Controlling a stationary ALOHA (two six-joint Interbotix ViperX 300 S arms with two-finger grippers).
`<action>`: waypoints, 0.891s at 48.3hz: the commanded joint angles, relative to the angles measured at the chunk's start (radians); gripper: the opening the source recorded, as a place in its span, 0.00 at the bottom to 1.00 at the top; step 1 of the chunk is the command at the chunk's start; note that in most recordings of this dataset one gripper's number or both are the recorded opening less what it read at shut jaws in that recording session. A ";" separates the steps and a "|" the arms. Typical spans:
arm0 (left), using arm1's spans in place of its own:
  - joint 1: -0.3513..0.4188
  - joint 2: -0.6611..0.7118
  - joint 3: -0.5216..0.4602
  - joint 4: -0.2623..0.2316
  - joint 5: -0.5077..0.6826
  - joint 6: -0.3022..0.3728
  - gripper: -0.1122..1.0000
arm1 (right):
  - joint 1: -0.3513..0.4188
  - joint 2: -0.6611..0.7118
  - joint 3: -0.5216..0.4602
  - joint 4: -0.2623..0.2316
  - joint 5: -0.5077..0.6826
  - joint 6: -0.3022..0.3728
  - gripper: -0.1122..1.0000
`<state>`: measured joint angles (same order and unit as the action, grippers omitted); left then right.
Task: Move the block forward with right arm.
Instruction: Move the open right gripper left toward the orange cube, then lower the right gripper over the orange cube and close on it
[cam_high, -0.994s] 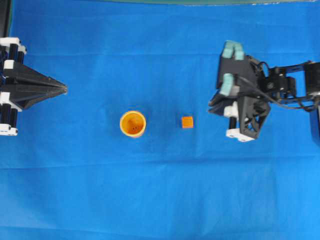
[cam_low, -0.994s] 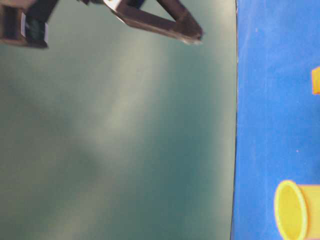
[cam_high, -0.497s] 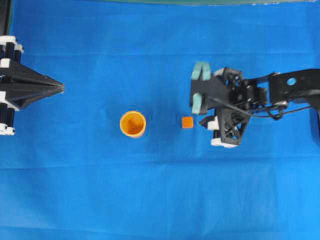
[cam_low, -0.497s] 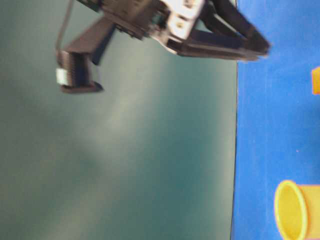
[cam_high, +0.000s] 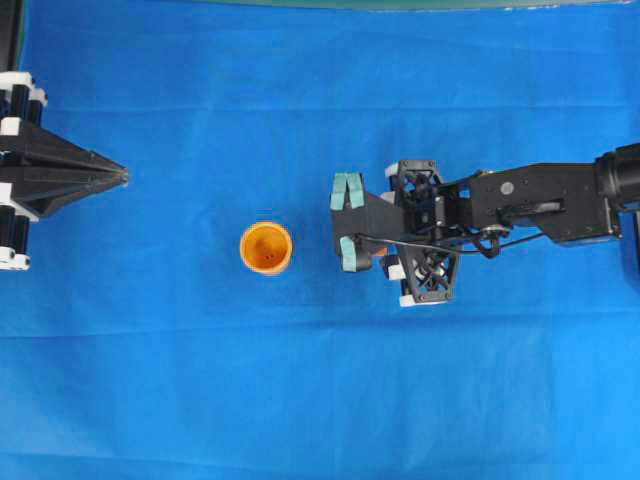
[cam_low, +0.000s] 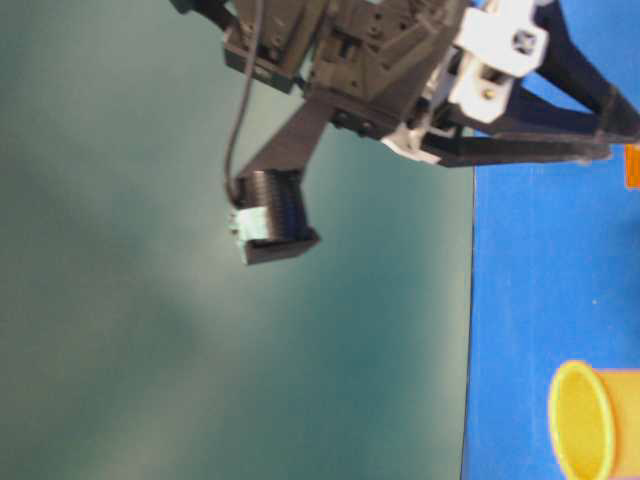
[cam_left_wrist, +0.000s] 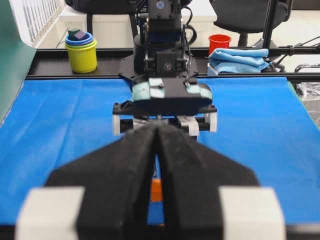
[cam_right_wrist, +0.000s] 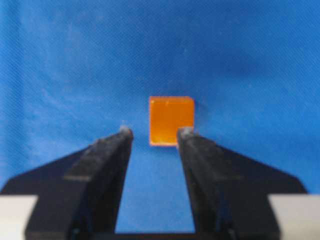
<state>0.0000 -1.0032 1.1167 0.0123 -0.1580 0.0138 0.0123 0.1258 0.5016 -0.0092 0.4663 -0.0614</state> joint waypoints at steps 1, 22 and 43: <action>0.003 0.006 -0.034 0.003 -0.006 0.002 0.13 | -0.002 -0.003 -0.025 -0.002 -0.006 -0.018 0.56; 0.003 0.006 -0.038 0.003 -0.011 0.002 0.13 | -0.037 0.008 -0.026 -0.032 -0.009 -0.046 0.65; 0.003 0.008 -0.038 0.003 -0.011 0.003 0.13 | -0.032 0.034 -0.028 -0.023 -0.021 -0.046 0.65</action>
<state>0.0000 -1.0032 1.1106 0.0123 -0.1580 0.0153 -0.0230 0.1764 0.4893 -0.0353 0.4510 -0.1089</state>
